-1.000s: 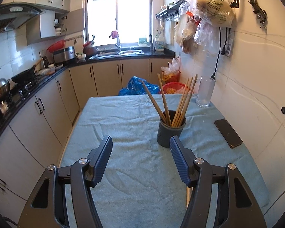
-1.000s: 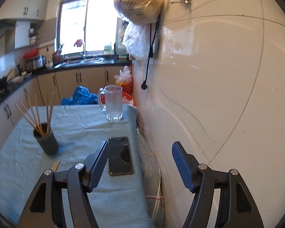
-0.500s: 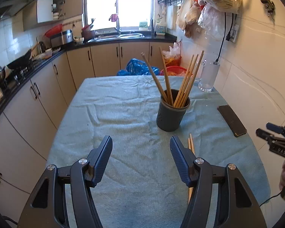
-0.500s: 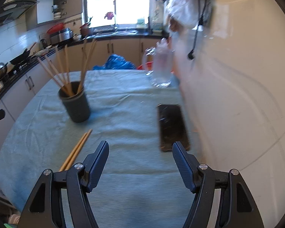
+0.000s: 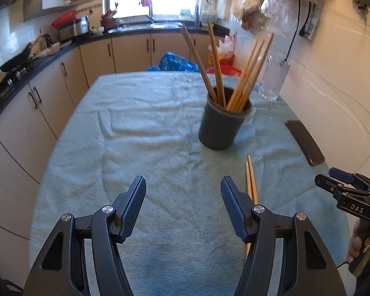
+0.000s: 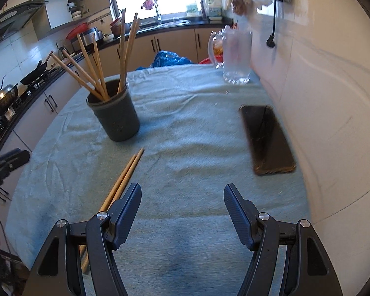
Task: Organize utensils
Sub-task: 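Lower the left gripper onto a remaining chopstick and close on it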
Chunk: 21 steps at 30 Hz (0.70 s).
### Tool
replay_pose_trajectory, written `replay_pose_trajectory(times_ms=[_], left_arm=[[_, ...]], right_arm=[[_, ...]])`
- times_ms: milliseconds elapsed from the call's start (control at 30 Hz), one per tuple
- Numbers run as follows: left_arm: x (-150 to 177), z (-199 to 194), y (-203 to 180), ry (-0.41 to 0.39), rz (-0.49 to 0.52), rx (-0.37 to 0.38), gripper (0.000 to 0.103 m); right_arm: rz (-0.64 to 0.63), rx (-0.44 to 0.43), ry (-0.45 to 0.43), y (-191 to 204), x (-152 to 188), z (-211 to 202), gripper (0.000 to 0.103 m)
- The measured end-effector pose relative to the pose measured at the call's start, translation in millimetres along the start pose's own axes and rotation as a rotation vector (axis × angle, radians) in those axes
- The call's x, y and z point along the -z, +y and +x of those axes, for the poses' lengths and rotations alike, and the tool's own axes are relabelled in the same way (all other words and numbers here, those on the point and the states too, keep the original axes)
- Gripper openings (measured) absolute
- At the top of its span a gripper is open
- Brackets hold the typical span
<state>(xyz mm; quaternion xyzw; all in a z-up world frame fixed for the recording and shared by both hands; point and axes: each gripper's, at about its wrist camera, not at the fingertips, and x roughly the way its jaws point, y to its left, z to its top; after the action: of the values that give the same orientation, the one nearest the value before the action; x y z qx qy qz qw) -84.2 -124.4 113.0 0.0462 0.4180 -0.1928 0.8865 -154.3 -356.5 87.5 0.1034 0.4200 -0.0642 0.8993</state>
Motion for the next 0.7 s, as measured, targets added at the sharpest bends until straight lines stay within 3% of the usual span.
replay_pose_trajectory(times_ms=[200, 367, 467, 533, 700], left_arm=[[15.2, 39.1, -18.9, 0.09, 0.037, 0.07, 0.062], [28.3, 63.3, -47.5, 0.142, 0.127, 0.146, 0.06], [36.3, 71.7, -63.9, 0.167, 0.193, 0.181, 0.05], [40.8, 77.3, -70.5, 0.19, 0.229, 0.176, 0.034], [44.5, 85.8, -72.3, 0.214, 0.221, 0.189, 0.029]], right_arm=[[0.009, -0.035, 0.032, 7.0, 10.4, 18.3, 0.074], [0.021, -0.057, 0.04, 6.8, 14.6, 23.3, 0.074], [0.028, -0.064, 0.044, 5.8, 16.0, 26.0, 0.074], [0.034, -0.068, 0.047, 4.3, 16.2, 28.0, 0.074], [0.049, -0.078, 0.055, 2.5, 17.3, 33.1, 0.074]])
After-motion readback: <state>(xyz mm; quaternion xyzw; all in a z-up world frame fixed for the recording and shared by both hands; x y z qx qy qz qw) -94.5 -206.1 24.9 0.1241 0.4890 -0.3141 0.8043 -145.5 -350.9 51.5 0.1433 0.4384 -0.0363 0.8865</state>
